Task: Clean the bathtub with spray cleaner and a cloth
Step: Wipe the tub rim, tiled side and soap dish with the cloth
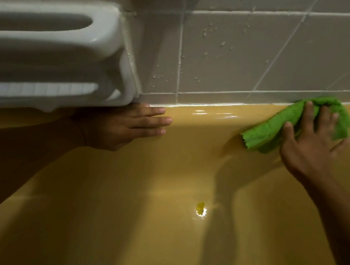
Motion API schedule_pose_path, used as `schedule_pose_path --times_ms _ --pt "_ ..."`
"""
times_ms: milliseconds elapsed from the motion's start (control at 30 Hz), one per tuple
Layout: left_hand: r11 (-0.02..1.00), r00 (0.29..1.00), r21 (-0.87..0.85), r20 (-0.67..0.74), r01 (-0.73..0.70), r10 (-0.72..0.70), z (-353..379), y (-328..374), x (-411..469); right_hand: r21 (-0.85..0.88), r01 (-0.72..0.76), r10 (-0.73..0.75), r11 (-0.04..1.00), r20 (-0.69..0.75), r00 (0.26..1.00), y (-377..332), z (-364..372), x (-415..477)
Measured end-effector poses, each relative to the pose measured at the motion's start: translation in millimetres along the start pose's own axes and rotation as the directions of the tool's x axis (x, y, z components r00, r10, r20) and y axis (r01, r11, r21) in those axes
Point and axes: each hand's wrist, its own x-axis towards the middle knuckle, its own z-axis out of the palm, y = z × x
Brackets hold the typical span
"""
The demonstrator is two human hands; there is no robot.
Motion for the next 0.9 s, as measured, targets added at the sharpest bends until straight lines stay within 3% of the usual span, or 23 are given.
schedule_pose_path --times_ms 133,400,600,900 --pt "0.992 0.997 0.112 0.054 -0.059 0.053 3 -6 -8 0.057 -0.039 0.042 0.998 -0.052 0.998 -22 11 -7" --pt "0.918 0.991 0.384 0.117 -0.103 0.063 6 -4 -14 0.062 0.088 -0.082 0.994 -0.088 0.993 -78 37 -45" --pt "0.922 0.991 0.378 0.126 -0.081 0.035 5 -3 -17 -0.06 0.269 -0.273 0.961 -0.056 0.96 -119 52 -79" --pt "0.966 0.995 0.254 0.102 -0.048 0.023 2 -8 -39 -0.046 0.354 -0.355 0.934 -0.013 0.935 -145 54 -102"
